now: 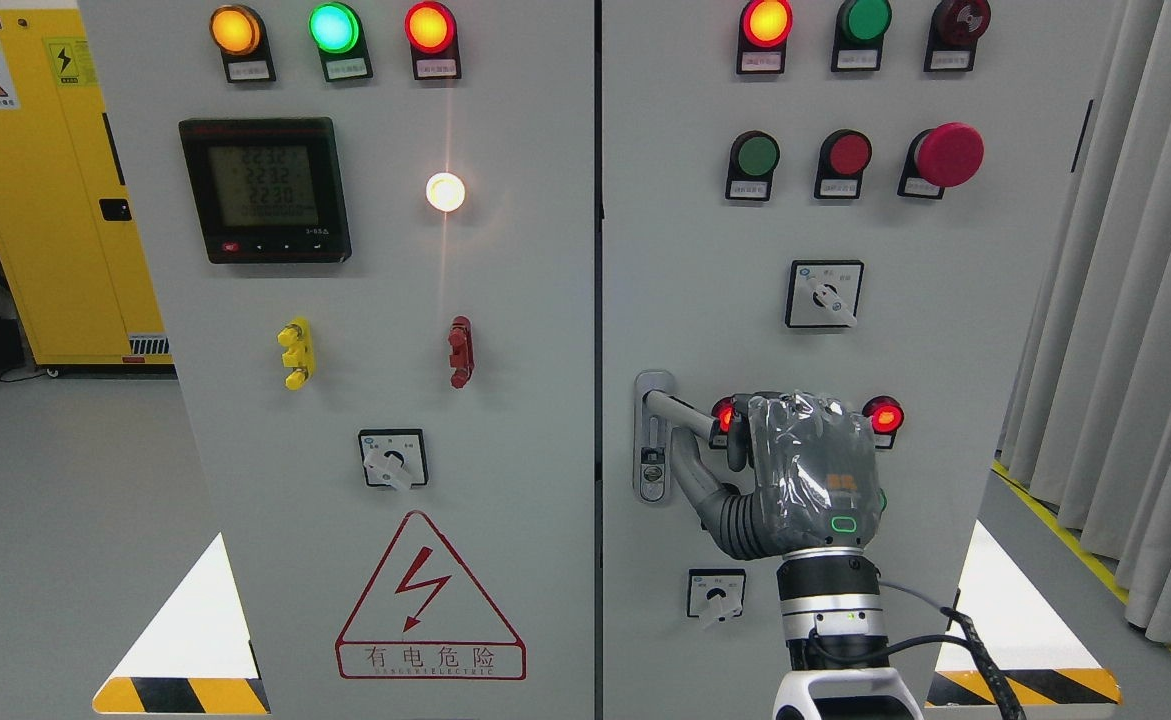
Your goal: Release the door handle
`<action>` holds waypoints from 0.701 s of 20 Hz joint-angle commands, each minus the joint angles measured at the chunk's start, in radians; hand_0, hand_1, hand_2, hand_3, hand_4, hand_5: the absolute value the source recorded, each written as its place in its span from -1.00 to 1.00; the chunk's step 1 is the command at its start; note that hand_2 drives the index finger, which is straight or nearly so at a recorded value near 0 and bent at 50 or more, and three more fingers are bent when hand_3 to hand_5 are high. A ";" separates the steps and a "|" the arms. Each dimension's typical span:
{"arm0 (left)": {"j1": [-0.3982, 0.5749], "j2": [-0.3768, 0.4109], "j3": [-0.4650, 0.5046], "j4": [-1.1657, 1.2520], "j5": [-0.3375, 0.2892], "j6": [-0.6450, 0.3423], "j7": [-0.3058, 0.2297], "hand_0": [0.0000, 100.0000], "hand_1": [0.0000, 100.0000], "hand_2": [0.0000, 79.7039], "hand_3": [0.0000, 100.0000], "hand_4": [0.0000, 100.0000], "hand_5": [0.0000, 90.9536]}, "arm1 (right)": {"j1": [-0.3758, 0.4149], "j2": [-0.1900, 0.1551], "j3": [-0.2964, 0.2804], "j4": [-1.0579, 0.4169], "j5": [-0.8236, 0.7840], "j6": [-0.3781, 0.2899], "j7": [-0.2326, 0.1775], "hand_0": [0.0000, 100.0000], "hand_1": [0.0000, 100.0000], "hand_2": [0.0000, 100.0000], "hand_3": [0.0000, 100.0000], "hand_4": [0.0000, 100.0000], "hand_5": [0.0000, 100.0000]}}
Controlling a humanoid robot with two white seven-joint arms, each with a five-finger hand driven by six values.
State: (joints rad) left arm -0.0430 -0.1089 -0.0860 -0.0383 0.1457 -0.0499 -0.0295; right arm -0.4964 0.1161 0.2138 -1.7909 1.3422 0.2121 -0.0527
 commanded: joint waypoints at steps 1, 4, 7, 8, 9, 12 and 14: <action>0.000 0.000 0.000 0.000 0.000 -0.001 0.000 -0.76 0.11 -1.00 -1.00 -1.00 -1.00 | 0.005 -0.001 -0.001 -0.001 0.000 0.000 0.001 -0.02 0.00 0.84 1.00 0.99 1.00; 0.000 0.000 0.000 0.000 0.000 -0.001 0.000 -0.76 0.11 -1.00 -1.00 -1.00 -1.00 | 0.010 -0.001 0.001 -0.010 0.000 0.000 0.001 -0.01 0.00 0.84 1.00 1.00 1.00; 0.000 0.000 0.000 0.000 0.000 -0.001 0.000 -0.76 0.11 -1.00 -1.00 -1.00 -1.00 | 0.012 -0.001 0.001 -0.012 0.000 0.000 0.001 0.00 0.01 0.84 1.00 0.99 1.00; 0.000 0.000 0.000 0.000 0.000 -0.001 0.000 -0.76 0.11 -1.00 -1.00 -1.00 -1.00 | 0.010 -0.001 0.001 -0.012 0.000 0.000 0.001 0.01 0.01 0.84 1.00 1.00 1.00; 0.000 0.000 0.000 0.000 0.000 -0.001 0.000 -0.76 0.11 -1.00 -1.00 -1.00 -1.00 | 0.012 -0.003 0.001 -0.013 0.000 0.000 0.001 0.01 0.01 0.84 1.00 1.00 1.00; 0.000 0.000 0.000 0.000 0.000 -0.001 0.000 -0.76 0.11 -1.00 -1.00 -1.00 -1.00 | 0.015 -0.003 -0.001 -0.012 0.000 0.000 0.001 0.01 0.02 0.84 1.00 1.00 1.00; 0.000 0.000 0.000 0.000 0.000 -0.001 0.000 -0.76 0.11 -1.00 -1.00 -1.00 -1.00 | 0.019 -0.009 -0.001 -0.012 0.000 0.000 0.002 -0.01 0.04 0.84 1.00 1.00 1.00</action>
State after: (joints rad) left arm -0.0430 -0.1089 -0.0860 -0.0383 0.1457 -0.0499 -0.0295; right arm -0.4844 0.1142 0.2139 -1.7983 1.3422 0.2119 -0.0527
